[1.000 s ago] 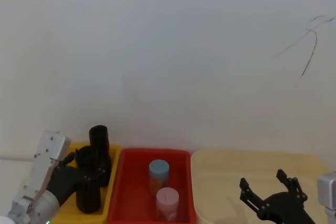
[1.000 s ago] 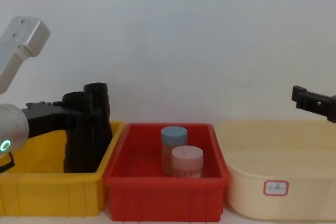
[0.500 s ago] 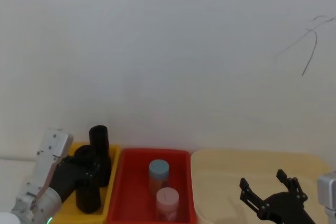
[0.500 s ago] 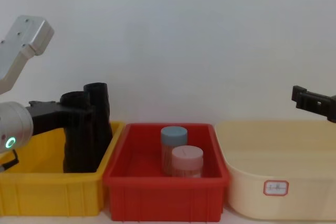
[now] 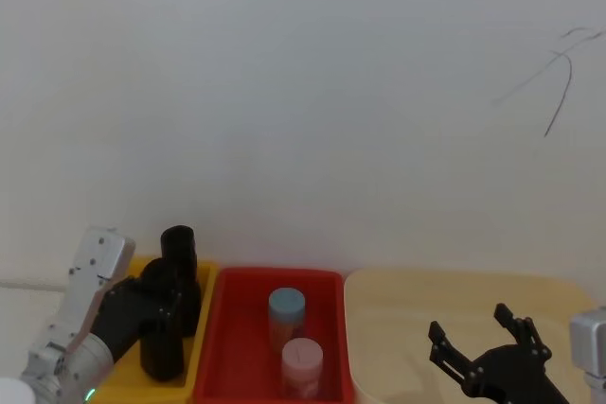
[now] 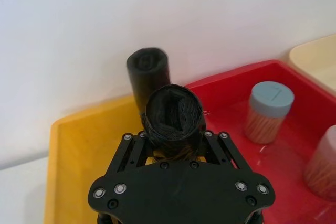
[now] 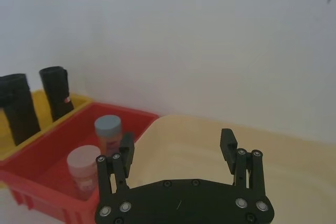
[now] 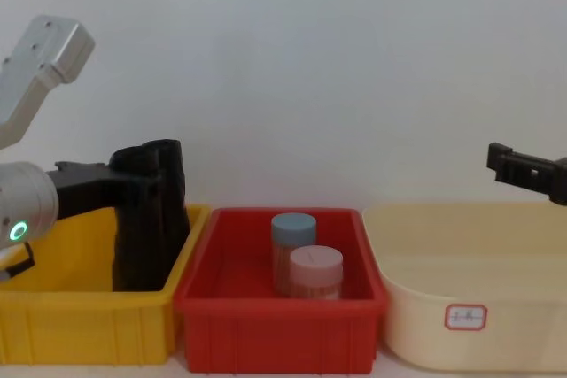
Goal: Pick up the garbage bag with the one hand and transfer it to the other hand.
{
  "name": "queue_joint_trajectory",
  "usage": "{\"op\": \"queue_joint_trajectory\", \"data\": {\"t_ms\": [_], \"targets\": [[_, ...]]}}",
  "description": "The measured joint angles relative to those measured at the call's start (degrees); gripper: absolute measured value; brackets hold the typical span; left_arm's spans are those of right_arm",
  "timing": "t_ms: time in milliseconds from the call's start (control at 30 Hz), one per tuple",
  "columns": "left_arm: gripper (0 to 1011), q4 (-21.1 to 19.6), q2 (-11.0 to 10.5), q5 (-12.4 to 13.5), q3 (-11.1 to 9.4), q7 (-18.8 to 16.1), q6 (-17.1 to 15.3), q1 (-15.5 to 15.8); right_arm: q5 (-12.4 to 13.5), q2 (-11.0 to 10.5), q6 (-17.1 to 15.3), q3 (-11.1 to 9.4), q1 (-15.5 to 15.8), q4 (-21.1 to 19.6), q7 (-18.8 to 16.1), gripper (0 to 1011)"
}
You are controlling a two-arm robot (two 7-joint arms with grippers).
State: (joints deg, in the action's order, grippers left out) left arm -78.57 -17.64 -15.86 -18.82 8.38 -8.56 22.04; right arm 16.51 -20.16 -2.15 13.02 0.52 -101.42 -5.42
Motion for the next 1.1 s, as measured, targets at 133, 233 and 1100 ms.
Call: {"op": "queue_joint_trajectory", "data": {"t_ms": [133,233,1100], "targets": [[375,-1.03,-0.41,-0.48,-0.07,1.66,-0.33,0.26,0.23,-0.86,-0.40,0.15,-0.48,-0.22,-1.78,1001],[375,-1.94,-0.71,-0.97,-0.14,3.31,-0.66,0.63,0.54,-1.72,-0.83,0.32,-0.97,-0.42,-3.50,1001],[375,-8.49,-3.09,-8.12,-2.15,20.26,-2.46,7.98,5.08,-10.31,-6.21,4.31,-8.67,-0.90,-22.49,1001]]}}
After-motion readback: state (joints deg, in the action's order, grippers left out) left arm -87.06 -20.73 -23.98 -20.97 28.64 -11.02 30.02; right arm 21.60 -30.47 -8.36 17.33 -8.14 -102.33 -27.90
